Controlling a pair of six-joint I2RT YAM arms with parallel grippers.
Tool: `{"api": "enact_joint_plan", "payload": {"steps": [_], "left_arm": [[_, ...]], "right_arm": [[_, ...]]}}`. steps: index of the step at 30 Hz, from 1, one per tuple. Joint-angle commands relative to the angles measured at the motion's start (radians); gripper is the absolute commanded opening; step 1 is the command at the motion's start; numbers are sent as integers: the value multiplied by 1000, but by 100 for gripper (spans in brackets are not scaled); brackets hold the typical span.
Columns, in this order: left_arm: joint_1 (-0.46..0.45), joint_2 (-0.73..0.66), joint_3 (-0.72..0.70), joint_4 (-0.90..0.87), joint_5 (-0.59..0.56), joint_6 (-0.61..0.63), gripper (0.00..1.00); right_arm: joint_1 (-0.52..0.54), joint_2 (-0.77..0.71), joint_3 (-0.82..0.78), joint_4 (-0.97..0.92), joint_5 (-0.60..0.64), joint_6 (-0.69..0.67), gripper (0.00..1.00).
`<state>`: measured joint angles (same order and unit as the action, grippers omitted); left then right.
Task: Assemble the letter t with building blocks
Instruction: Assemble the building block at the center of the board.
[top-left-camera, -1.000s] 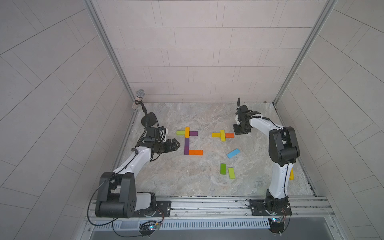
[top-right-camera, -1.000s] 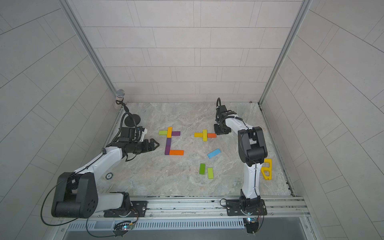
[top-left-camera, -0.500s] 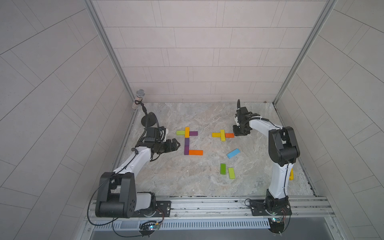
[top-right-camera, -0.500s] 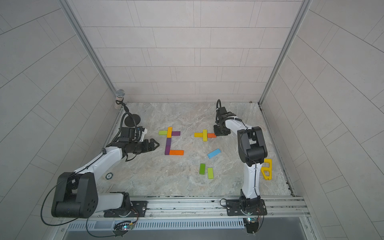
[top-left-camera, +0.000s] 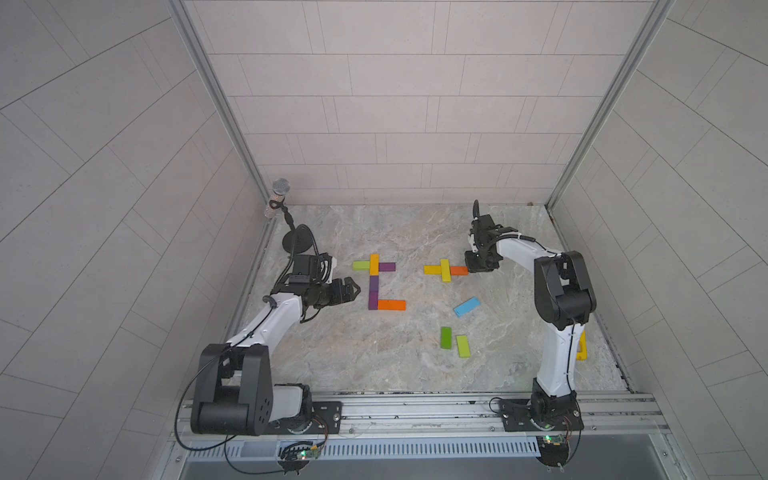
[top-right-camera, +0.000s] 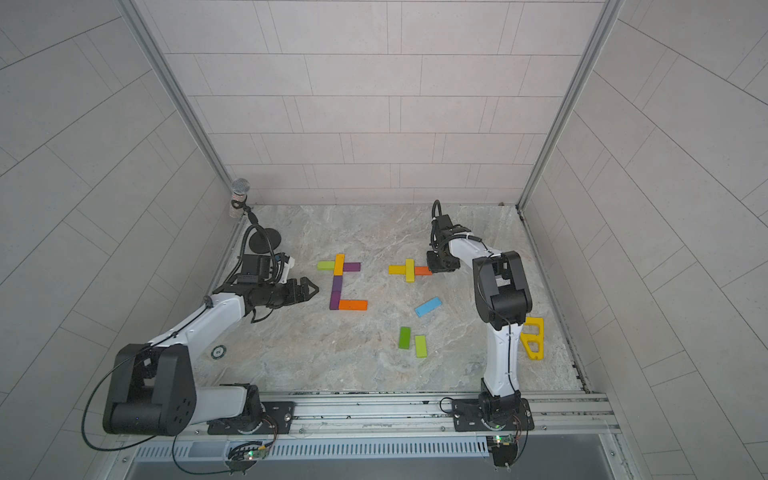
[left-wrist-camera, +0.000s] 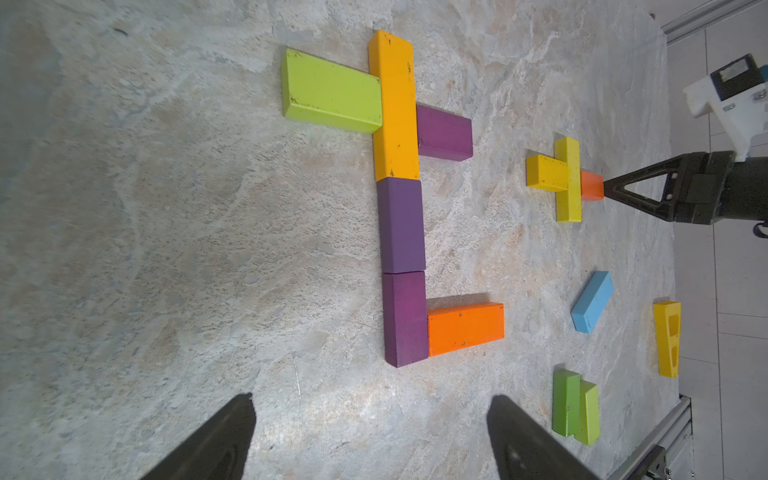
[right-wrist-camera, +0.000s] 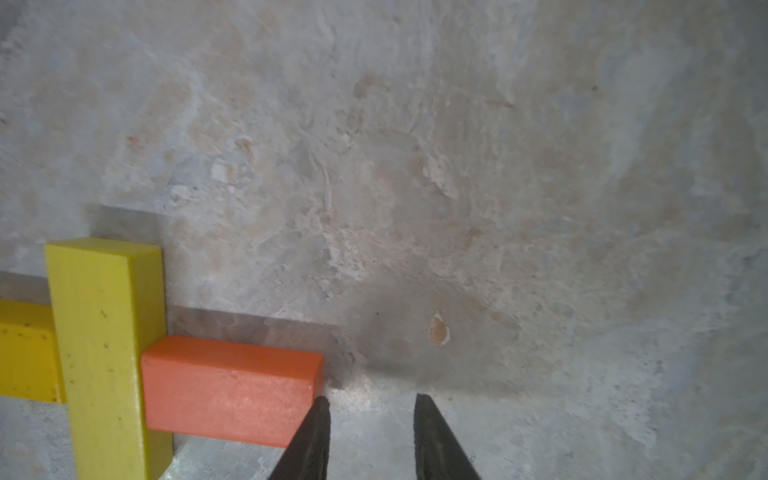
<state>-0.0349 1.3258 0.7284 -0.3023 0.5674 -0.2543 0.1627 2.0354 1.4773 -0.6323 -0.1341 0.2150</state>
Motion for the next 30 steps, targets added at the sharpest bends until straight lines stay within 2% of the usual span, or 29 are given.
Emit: {"api": "enact_joint_plan", "payload": {"steps": [1, 18, 22, 25, 30], "left_arm": [[6, 9, -4, 3, 0, 5, 92], [7, 12, -7, 0, -2, 10, 92], [8, 12, -7, 0, -1, 10, 92], [7, 9, -4, -5, -1, 13, 92], [14, 4, 12, -32, -9, 20, 91]], "right_arm": [[-3, 14, 20, -13, 8, 21, 36], [-2, 32, 34, -20, -10, 23, 35], [-3, 29, 43, -41, 25, 23, 35], [-3, -21, 22, -28, 106, 24, 36], [-3, -188, -11, 38, 201, 9, 42]]}}
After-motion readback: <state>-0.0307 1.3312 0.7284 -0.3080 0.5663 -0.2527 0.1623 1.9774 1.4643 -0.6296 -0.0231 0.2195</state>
